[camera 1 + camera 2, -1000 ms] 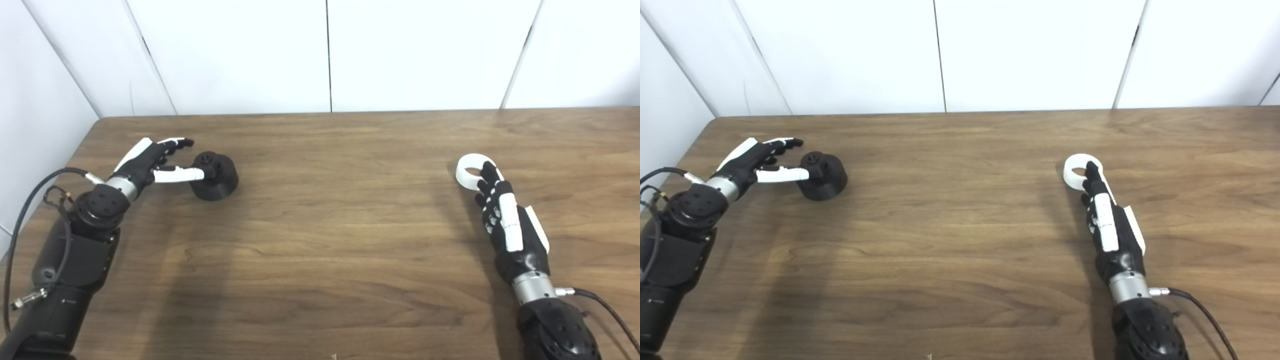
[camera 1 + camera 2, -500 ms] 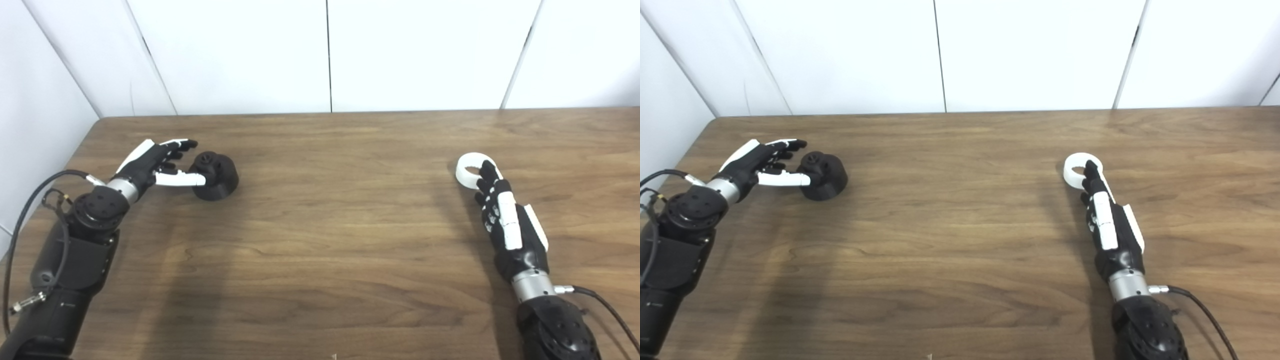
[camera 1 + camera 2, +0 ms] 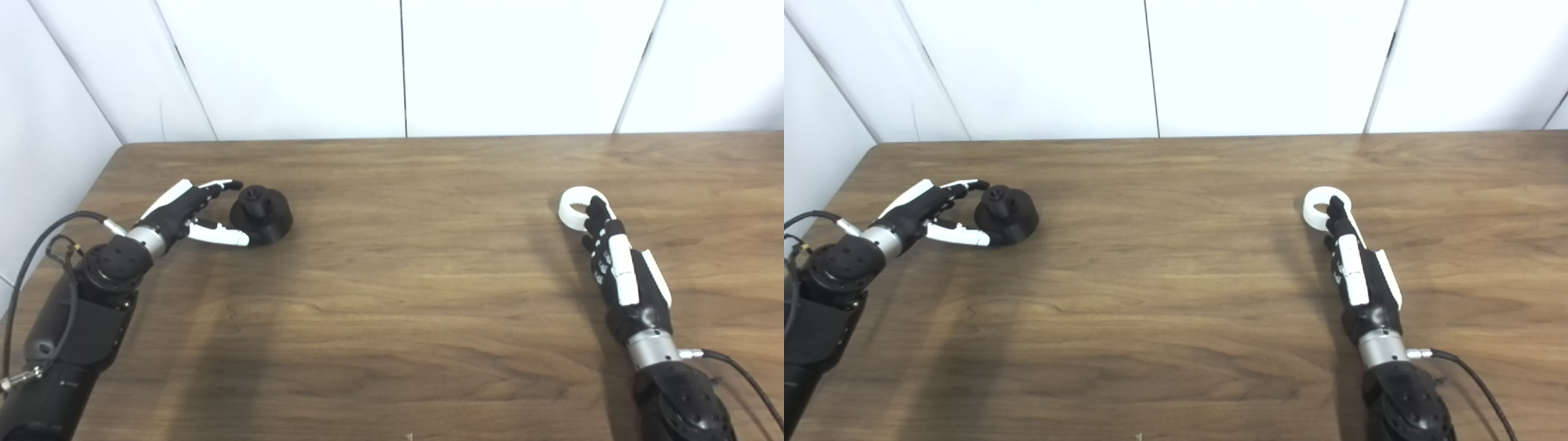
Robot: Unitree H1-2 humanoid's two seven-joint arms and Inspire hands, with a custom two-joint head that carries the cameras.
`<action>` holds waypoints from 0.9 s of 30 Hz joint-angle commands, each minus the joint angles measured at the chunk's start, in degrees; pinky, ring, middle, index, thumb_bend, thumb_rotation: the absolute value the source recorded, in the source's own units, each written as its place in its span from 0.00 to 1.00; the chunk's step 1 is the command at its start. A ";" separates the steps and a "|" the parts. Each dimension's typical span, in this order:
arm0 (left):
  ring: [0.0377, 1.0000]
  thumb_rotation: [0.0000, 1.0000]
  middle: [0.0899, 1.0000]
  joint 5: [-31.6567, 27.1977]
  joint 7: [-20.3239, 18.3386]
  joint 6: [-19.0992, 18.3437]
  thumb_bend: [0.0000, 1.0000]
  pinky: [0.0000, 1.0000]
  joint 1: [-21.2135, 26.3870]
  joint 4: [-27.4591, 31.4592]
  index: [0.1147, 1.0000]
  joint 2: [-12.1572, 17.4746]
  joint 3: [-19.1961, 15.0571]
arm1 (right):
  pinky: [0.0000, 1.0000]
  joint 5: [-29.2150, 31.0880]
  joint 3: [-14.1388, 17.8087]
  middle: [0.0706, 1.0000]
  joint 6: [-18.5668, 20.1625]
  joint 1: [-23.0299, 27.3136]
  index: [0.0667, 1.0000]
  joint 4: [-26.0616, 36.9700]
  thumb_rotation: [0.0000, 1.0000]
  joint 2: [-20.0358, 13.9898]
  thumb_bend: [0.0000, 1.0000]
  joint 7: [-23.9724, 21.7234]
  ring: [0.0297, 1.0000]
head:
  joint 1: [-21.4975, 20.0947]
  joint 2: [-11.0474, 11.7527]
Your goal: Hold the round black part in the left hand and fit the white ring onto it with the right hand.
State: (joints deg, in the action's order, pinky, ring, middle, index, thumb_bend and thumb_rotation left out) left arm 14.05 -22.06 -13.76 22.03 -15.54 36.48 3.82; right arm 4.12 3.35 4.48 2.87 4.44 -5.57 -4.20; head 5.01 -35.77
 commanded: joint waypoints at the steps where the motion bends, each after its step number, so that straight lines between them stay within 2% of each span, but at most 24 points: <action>1: 1.00 0.25 1.00 0.47 0.14 1.79 1.00 0.99 1.92 1.24 0.91 2.47 -0.22 | 1.00 -0.20 0.12 0.98 -0.88 0.54 0.97 -0.38 1.00 -0.47 0.51 0.16 1.00 | 0.07 -0.04; 13: 1.00 0.22 1.00 1.41 1.85 2.61 1.00 0.99 2.08 -0.08 0.89 1.90 0.42 | 1.00 0.07 0.31 0.98 -0.63 0.58 0.97 -0.33 1.00 -0.85 0.52 -0.03 1.00 | -0.03 -0.04; 21: 1.00 0.18 0.99 1.76 2.79 3.62 1.00 1.00 2.25 -1.19 0.87 0.96 0.33 | 1.00 0.16 0.33 0.98 -0.95 0.73 0.99 -0.23 1.00 -0.87 0.49 0.02 1.00 | -0.13 0.25; 27: 1.00 0.17 0.95 3.69 5.73 5.38 1.00 0.99 1.79 -2.15 0.83 0.29 0.29 | 1.00 0.20 0.41 0.98 -0.74 0.48 0.98 0.31 1.00 -0.82 0.48 0.14 1.00 | -0.10 0.55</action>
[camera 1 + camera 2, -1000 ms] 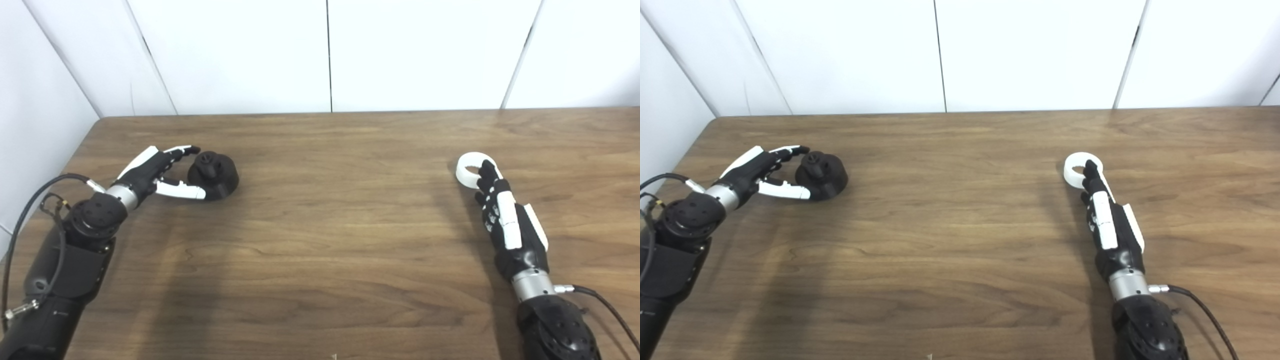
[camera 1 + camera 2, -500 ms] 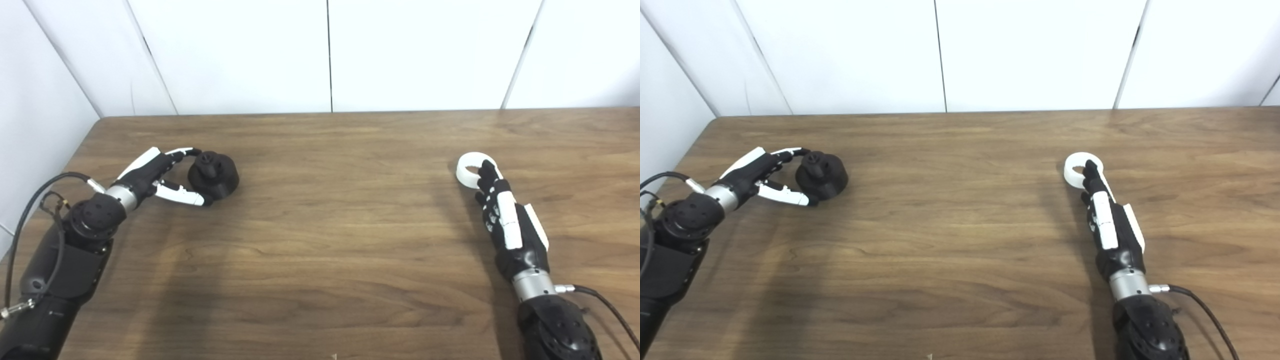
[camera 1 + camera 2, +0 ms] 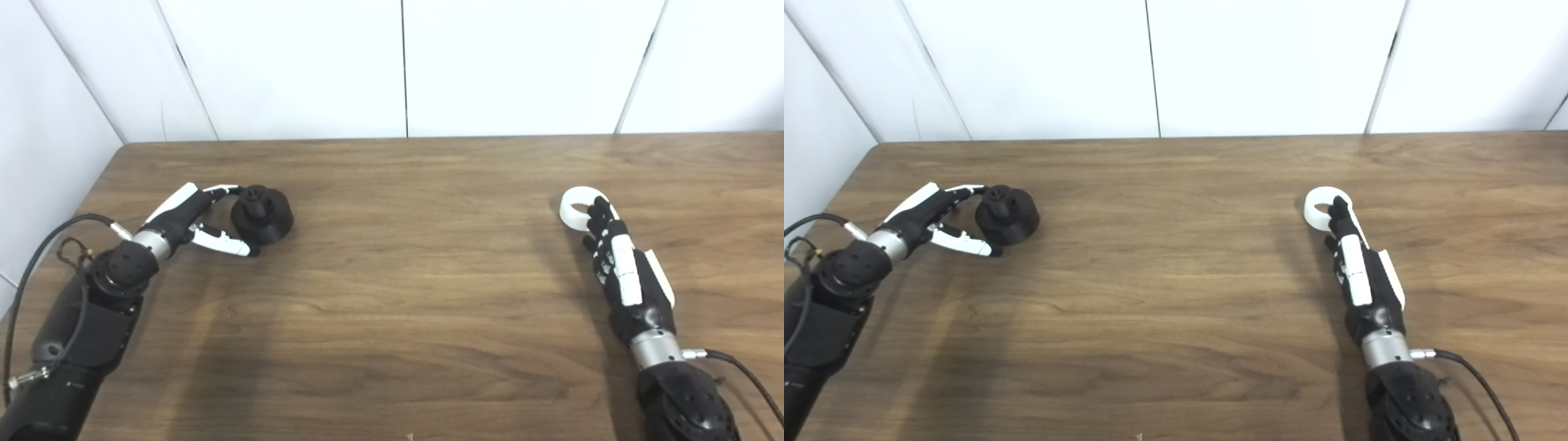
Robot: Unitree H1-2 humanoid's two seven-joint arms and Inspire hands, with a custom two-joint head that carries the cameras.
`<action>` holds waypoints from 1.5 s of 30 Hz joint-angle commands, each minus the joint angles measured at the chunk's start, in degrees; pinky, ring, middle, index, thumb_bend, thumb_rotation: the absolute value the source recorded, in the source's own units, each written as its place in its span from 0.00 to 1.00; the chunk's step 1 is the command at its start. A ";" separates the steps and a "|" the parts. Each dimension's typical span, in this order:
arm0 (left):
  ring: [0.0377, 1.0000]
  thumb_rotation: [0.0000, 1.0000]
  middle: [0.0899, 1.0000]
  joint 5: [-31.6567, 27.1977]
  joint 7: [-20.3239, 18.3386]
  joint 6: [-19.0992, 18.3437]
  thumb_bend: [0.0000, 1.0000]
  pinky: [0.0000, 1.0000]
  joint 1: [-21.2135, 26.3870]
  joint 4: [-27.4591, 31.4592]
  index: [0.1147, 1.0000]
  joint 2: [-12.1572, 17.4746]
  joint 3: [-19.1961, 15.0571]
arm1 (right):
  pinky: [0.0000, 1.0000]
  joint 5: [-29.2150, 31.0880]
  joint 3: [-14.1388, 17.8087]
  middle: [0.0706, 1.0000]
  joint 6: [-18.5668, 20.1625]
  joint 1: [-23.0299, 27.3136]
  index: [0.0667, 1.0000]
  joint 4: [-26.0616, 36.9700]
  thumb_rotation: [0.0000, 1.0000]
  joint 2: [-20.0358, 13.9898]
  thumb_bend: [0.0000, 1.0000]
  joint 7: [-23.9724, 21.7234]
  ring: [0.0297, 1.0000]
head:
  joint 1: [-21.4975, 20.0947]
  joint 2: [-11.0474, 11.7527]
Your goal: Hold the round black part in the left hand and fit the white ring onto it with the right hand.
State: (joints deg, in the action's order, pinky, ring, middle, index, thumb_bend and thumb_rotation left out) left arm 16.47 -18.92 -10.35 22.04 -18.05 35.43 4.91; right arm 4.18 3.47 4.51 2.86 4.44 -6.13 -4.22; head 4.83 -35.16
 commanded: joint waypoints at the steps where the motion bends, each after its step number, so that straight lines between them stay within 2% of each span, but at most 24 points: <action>1: 1.00 0.17 0.94 1.90 3.59 2.38 1.00 0.99 1.65 0.22 0.82 1.19 -0.71 | 1.00 0.20 0.31 0.98 -0.91 0.48 0.98 0.23 1.00 -0.31 0.48 0.08 1.00 | 0.10 0.05; 9: 0.99 0.17 0.91 4.99 8.49 7.86 1.00 0.97 1.46 -1.93 0.78 0.54 -0.31 | 1.00 0.12 0.26 0.97 -0.60 0.32 0.98 0.08 1.00 -0.61 0.49 -0.06 1.00 | 0.18 0.21; 16: 0.99 0.18 0.91 5.41 10.74 9.47 1.00 0.97 1.55 -2.38 0.73 -0.02 -0.60 | 1.00 -0.31 -0.09 0.97 0.35 0.23 0.99 0.23 1.00 -0.67 0.50 0.02 1.00 | 0.22 0.27; 24: 0.99 0.18 0.92 5.90 10.66 9.84 0.98 0.96 1.45 -2.24 0.70 -0.31 -0.70 | 1.00 -0.05 -0.02 0.98 -0.64 0.41 1.00 -0.67 1.00 -1.23 0.50 -0.43 1.00 | 0.09 0.26; 34: 1.00 0.21 0.93 4.74 9.60 10.37 1.00 0.97 1.98 -3.38 0.72 -0.89 -0.69 | 1.00 -0.24 -0.04 0.97 -0.28 0.57 1.00 -0.77 1.00 -1.55 0.52 -0.36 1.00 | -0.01 0.31; 45: 1.00 0.16 0.92 5.07 9.97 10.10 1.00 0.98 2.09 -3.49 0.70 -1.72 -0.61 | 1.00 0.88 0.37 0.97 -0.45 0.52 1.00 -0.49 1.00 -1.61 0.51 -0.74 1.00 | -0.18 0.28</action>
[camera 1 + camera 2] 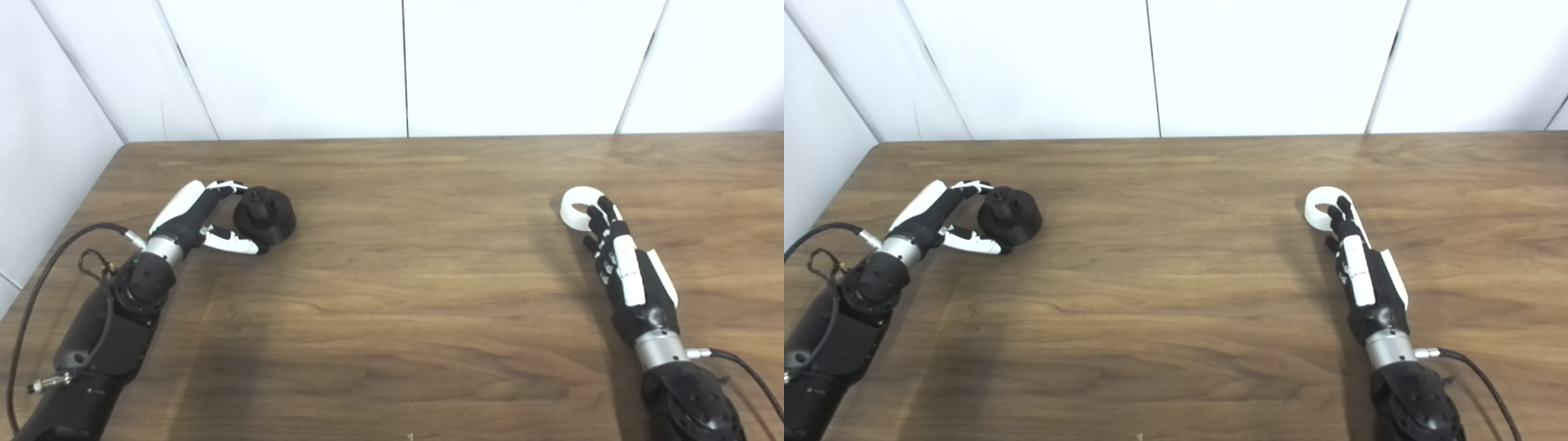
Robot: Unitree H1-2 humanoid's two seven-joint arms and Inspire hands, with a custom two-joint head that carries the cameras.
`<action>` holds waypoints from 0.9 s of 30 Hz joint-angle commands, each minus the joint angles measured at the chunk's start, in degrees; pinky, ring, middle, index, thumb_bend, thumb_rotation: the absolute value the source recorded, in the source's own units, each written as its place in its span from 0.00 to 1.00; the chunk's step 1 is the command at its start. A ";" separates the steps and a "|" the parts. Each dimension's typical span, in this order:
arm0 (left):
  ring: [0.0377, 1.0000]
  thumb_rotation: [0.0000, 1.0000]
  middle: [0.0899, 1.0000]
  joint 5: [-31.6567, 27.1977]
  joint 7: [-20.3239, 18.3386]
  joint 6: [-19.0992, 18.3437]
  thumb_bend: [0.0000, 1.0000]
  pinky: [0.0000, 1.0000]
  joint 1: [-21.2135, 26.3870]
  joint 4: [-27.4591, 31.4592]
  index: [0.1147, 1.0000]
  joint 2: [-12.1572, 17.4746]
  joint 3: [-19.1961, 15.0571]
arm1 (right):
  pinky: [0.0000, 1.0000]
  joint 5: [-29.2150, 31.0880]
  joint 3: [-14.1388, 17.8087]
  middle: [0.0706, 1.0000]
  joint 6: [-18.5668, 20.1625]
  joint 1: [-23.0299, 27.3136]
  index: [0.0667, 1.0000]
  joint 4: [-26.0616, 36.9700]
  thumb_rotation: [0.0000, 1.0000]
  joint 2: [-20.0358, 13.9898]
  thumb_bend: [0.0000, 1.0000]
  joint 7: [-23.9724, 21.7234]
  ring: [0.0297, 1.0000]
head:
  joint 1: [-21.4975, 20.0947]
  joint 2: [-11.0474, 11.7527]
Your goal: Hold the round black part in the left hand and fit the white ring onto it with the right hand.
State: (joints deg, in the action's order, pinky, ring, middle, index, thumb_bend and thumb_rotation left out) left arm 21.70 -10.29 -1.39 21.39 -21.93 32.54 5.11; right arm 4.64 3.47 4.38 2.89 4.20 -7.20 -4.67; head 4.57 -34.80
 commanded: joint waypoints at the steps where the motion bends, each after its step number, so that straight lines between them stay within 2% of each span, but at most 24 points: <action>1: 1.00 0.16 0.92 0.00 1.65 1.53 1.00 0.98 2.72 0.26 0.69 1.10 -0.77 | 1.00 0.49 0.40 0.97 -0.16 0.51 1.00 -0.16 1.00 -0.55 0.51 -0.28 1.00 | 0.14 -0.11; 9: 1.00 0.15 0.91 0.18 2.86 2.04 0.96 1.00 2.27 0.42 0.65 0.54 -1.29 | 1.00 -0.11 -0.12 0.97 -0.16 0.40 1.00 -0.31 1.00 -1.01 0.53 -0.39 1.00 | 0.28 -0.16; 15: 0.99 0.11 0.90 -0.29 3.45 2.55 0.93 0.99 1.82 0.63 0.59 0.24 -1.99 | 1.00 -0.59 -0.32 0.97 0.01 0.31 1.00 -0.31 1.00 -1.01 0.53 -0.28 1.00 | 0.26 -0.25; 27: 0.99 0.10 0.90 -0.23 3.18 2.02 0.91 1.00 1.28 1.70 0.58 -0.03 -2.35 | 1.00 -1.22 -0.65 0.97 0.34 0.16 1.00 -0.04 1.00 -1.21 0.55 -0.44 1.00 | 0.12 -0.51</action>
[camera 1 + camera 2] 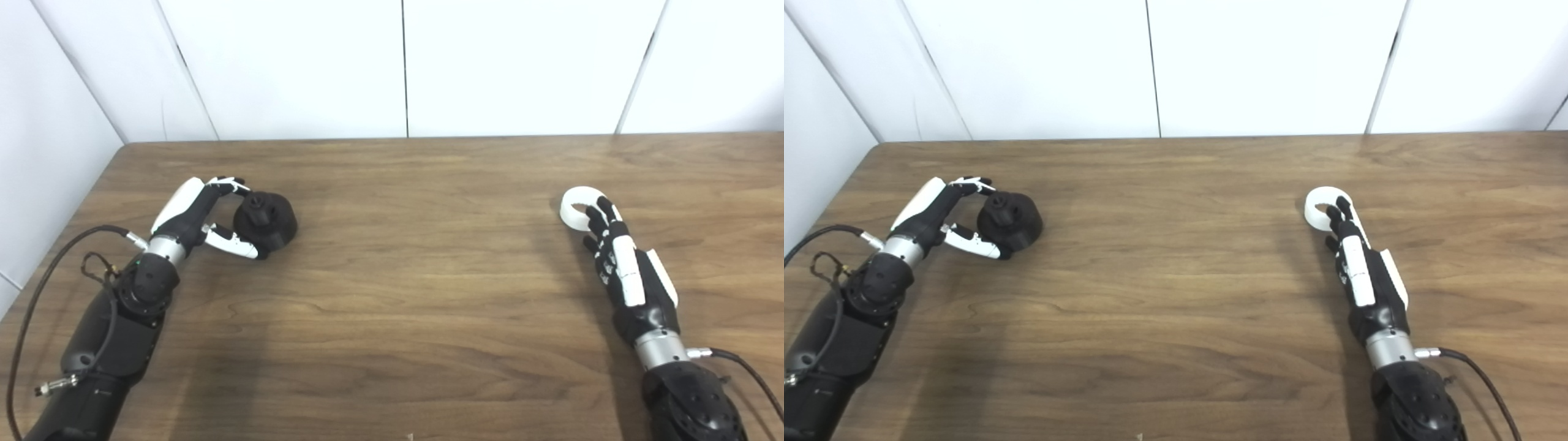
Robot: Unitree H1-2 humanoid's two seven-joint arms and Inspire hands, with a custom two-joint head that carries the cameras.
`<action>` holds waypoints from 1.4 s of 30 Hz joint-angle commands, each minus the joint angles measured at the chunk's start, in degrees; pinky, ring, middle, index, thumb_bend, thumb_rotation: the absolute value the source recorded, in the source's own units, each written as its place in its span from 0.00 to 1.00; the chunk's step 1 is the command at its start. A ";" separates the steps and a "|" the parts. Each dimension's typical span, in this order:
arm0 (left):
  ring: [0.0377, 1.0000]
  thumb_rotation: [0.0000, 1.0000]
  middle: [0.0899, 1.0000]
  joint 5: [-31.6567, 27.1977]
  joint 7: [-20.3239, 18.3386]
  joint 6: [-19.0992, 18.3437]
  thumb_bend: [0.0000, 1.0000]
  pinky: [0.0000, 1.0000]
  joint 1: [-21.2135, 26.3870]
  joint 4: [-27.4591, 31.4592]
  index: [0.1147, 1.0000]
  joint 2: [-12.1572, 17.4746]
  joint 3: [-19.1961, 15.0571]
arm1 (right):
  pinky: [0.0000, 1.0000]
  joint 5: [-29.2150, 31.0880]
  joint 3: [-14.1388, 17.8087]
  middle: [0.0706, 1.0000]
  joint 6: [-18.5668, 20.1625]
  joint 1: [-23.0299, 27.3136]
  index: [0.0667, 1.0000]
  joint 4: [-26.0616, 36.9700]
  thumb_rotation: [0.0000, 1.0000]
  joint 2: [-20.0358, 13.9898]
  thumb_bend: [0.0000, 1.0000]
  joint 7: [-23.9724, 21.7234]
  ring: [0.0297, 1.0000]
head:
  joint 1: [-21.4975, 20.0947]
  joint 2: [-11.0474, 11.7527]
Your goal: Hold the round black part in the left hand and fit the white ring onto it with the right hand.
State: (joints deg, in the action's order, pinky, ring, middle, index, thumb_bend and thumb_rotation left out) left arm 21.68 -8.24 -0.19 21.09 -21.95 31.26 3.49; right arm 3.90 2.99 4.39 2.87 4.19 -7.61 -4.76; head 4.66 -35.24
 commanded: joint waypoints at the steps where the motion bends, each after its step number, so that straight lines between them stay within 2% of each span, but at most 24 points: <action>1: 0.99 0.10 0.90 -0.44 1.13 1.14 0.91 1.00 1.56 1.56 0.58 1.19 -0.80 | 1.00 -0.45 -0.17 0.97 0.26 0.17 1.00 -0.03 1.00 -0.80 0.55 -0.37 1.00 | 0.05 -0.09; 7: 1.00 0.10 0.90 -0.88 0.74 1.41 0.92 1.00 1.38 1.50 0.58 1.23 -0.64 | 1.00 -0.05 -0.10 0.97 0.45 0.15 1.00 0.00 1.00 -0.79 0.56 -0.39 1.00 | -0.01 -0.31; 10: 1.00 0.09 0.91 -1.42 -0.08 0.16 0.93 1.00 1.01 2.79 0.58 1.12 -0.53 | 1.00 -0.37 -0.28 0.97 0.61 0.24 1.00 0.24 1.00 -0.80 0.55 -0.25 1.00 | -0.08 -0.53; 16: 0.99 0.11 0.90 -0.88 -0.62 0.20 0.94 0.98 0.19 4.36 0.59 1.15 0.27 | 1.00 -0.12 -0.29 0.97 0.77 0.22 1.00 0.73 1.00 -0.57 0.54 -0.17 1.00 | -0.31 -0.79; 20: 0.98 0.09 0.90 -0.99 -1.48 -0.30 0.94 0.98 -0.91 6.77 0.59 1.09 0.50 | 1.00 -0.24 -0.27 0.97 1.34 0.08 1.00 1.17 1.00 -0.48 0.54 0.04 1.00 | -0.45 -1.08; 26: 0.98 0.13 0.90 -0.52 -2.97 -0.55 0.94 0.97 -2.42 10.55 0.59 1.08 1.70 | 1.00 -0.65 -0.54 0.97 2.39 0.00 1.00 1.80 1.00 -0.30 0.56 0.20 1.00 | -0.69 -1.29; 31: 0.98 0.09 0.90 -0.41 -3.38 0.06 0.94 0.94 -4.43 14.47 0.58 0.10 2.77 | 1.00 -1.00 -0.71 0.96 2.61 -0.27 1.00 2.13 1.00 0.05 0.55 0.46 1.00 | -1.06 -1.52; 36: 0.98 0.10 0.90 -0.28 -4.68 0.68 0.94 0.92 -6.40 18.05 0.58 -0.51 4.17 | 1.00 -1.52 -0.95 0.96 2.65 -0.40 1.00 2.31 1.00 0.32 0.55 0.69 1.00 | -1.20 -1.68; 42: 0.98 0.15 0.90 0.02 -4.67 3.18 0.95 0.92 -8.64 19.76 0.58 -1.83 5.89 | 1.00 -1.10 -1.01 0.97 2.76 -0.61 1.00 2.46 1.00 0.60 0.56 0.58 1.00 | -1.61 -1.90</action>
State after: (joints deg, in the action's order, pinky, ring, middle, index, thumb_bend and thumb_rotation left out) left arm 20.75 -13.01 1.08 11.75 -3.63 28.86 9.29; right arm 2.89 2.25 6.10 2.43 5.62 -7.25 -4.17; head 2.99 -37.09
